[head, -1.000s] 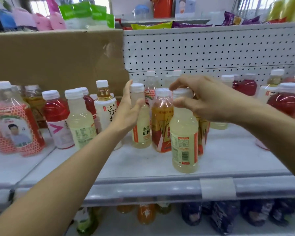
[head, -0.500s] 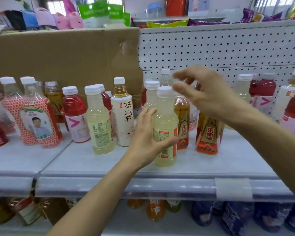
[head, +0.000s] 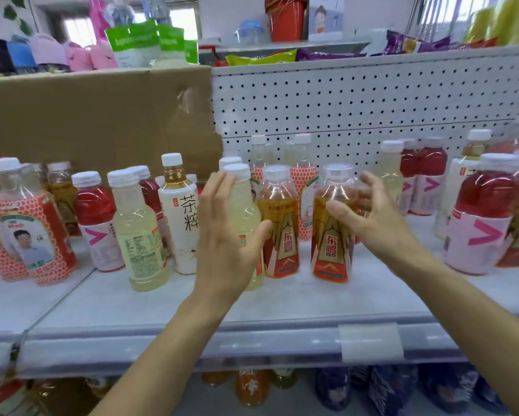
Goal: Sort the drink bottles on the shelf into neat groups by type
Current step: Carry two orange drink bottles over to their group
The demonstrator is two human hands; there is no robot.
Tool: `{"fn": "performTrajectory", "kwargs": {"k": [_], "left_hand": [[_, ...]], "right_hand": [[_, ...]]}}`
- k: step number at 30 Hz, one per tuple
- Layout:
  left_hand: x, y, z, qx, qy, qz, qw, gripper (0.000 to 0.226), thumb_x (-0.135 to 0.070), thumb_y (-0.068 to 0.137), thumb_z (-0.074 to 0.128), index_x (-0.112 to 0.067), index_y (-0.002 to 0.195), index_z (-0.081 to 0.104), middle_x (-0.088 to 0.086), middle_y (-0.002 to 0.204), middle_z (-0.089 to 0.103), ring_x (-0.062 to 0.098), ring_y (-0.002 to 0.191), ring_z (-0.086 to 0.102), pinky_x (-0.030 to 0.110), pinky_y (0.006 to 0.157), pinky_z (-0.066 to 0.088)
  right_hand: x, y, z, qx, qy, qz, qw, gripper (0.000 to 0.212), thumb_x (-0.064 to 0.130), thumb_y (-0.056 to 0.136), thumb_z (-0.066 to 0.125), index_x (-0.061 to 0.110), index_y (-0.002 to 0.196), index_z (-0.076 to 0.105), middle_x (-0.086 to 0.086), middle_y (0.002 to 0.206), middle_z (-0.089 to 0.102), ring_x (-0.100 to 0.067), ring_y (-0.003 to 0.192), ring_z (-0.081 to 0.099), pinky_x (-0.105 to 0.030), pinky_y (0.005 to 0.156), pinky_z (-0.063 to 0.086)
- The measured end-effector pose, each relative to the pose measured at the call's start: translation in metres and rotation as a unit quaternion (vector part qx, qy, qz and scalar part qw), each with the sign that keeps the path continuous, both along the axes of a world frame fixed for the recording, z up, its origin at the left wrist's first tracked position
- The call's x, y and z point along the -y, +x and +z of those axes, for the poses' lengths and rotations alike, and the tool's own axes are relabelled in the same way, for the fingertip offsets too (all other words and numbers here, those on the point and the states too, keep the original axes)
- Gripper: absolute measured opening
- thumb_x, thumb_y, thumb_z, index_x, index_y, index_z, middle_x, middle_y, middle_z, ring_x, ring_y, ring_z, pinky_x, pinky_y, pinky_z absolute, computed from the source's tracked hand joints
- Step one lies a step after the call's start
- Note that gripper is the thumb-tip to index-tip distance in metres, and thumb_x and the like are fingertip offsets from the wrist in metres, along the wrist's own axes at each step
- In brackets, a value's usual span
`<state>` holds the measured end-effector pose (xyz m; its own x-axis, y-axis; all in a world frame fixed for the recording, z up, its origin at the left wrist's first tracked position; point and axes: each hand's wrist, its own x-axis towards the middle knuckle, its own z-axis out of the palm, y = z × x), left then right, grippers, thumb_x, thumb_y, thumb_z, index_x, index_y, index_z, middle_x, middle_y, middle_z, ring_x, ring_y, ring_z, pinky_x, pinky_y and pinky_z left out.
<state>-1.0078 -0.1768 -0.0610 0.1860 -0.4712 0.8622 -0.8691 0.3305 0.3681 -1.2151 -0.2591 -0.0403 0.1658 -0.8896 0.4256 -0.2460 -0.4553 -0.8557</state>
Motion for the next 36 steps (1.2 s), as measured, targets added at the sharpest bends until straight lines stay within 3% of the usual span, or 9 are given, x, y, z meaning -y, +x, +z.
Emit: {"fn": "performTrajectory", "kwargs": {"k": [2, 5, 9, 12, 16, 21, 26, 29, 36], "left_hand": [[0.007, -0.019, 0.017, 0.023, -0.016, -0.046, 0.999, 0.072, -0.018, 0.09, 0.071, -0.006, 0.149, 0.032, 0.01, 0.153, 0.033, 0.017, 0.145, 0.026, 0.022, 0.121, 0.017], [0.028, -0.043, 0.047, 0.011, 0.071, -0.056, 0.996, 0.069, -0.022, 0.097, 0.06, -0.01, 0.153, 0.023, 0.008, 0.156, 0.027, 0.019, 0.146, 0.024, 0.024, 0.118, 0.018], [0.061, -0.053, 0.062, 0.075, 0.198, 0.055, 0.976, 0.058, -0.028, 0.102, 0.046, -0.009, 0.152, 0.024, 0.014, 0.154, 0.029, 0.032, 0.143, 0.024, 0.041, 0.117, 0.019], [0.07, -0.055, 0.062, 0.092, 0.221, 0.085, 0.967, 0.035, -0.017, 0.103, 0.04, -0.01, 0.137, 0.045, 0.014, 0.135, 0.042, 0.034, 0.124, 0.04, 0.04, 0.104, 0.033], [0.073, -0.055, 0.062, 0.032, 0.208, 0.035, 0.977, 0.026, -0.017, 0.103, 0.041, -0.015, 0.126, 0.053, 0.01, 0.125, 0.047, 0.029, 0.116, 0.048, 0.04, 0.103, 0.04], [0.065, -0.07, 0.058, -0.042, 0.181, -0.065, 0.98, 0.037, -0.03, 0.102, 0.046, -0.019, 0.137, 0.045, 0.004, 0.13, 0.047, 0.022, 0.116, 0.054, 0.045, 0.103, 0.046], [0.051, -0.072, 0.017, -0.184, 0.19, -0.081, 0.961, 0.092, -0.063, 0.076, 0.07, -0.046, 0.148, 0.014, -0.002, 0.152, 0.04, 0.019, 0.135, 0.046, 0.051, 0.109, 0.042], [0.043, -0.08, -0.01, -0.217, 0.226, -0.049, 0.948, 0.101, -0.051, 0.071, 0.082, -0.041, 0.146, 0.016, -0.007, 0.142, 0.047, 0.014, 0.129, 0.049, 0.047, 0.108, 0.044], [0.026, -0.098, -0.015, -0.249, 0.179, -0.051, 0.95, 0.095, -0.034, 0.08, 0.08, -0.031, 0.15, 0.016, -0.012, 0.138, 0.046, 0.007, 0.128, 0.047, 0.032, 0.109, 0.04]], "right_hand": [[0.004, 0.004, -0.005, 0.0, 0.012, 0.022, 1.0, 0.091, 0.04, 0.079, 0.076, 0.026, 0.15, 0.021, 0.016, 0.117, 0.049, -0.012, 0.113, 0.055, -0.043, 0.102, 0.048], [0.009, 0.01, -0.008, -0.015, -0.005, 0.029, 0.999, 0.087, 0.038, 0.077, 0.079, 0.026, 0.146, 0.026, 0.019, 0.113, 0.05, -0.006, 0.107, 0.055, -0.032, 0.095, 0.048], [0.012, 0.004, -0.01, -0.023, -0.028, 0.046, 0.998, 0.07, 0.031, 0.082, 0.077, 0.023, 0.136, 0.032, 0.027, 0.103, 0.046, 0.017, 0.088, 0.054, -0.009, 0.076, 0.046], [0.015, -0.011, -0.013, -0.011, -0.034, 0.054, 0.998, 0.071, 0.033, 0.08, 0.078, 0.022, 0.136, 0.034, 0.02, 0.11, 0.054, 0.012, 0.096, 0.056, -0.019, 0.084, 0.05], [0.018, -0.038, -0.014, -0.016, -0.036, 0.074, 0.996, 0.064, 0.03, 0.081, 0.077, 0.028, 0.13, 0.035, 0.016, 0.113, 0.056, 0.009, 0.097, 0.057, -0.011, 0.072, 0.048], [0.021, -0.058, -0.017, -0.002, -0.034, 0.105, 0.994, 0.066, 0.03, 0.079, 0.077, 0.034, 0.13, 0.035, 0.018, 0.117, 0.056, 0.018, 0.096, 0.057, -0.004, 0.068, 0.049], [0.023, -0.06, -0.032, 0.015, -0.02, 0.14, 0.99, 0.086, 0.027, 0.072, 0.084, 0.03, 0.14, 0.031, 0.025, 0.114, 0.054, 0.015, 0.099, 0.059, -0.015, 0.081, 0.052], [0.024, -0.06, -0.043, -0.002, -0.017, 0.149, 0.989, 0.087, 0.034, 0.073, 0.082, 0.031, 0.141, 0.028, 0.015, 0.123, 0.053, 0.007, 0.107, 0.058, -0.013, 0.08, 0.05], [0.021, -0.062, -0.044, 0.032, -0.005, 0.178, 0.984, 0.076, 0.034, 0.076, 0.079, 0.027, 0.137, 0.034, 0.009, 0.124, 0.059, -0.005, 0.112, 0.06, -0.031, 0.093, 0.052]]}}
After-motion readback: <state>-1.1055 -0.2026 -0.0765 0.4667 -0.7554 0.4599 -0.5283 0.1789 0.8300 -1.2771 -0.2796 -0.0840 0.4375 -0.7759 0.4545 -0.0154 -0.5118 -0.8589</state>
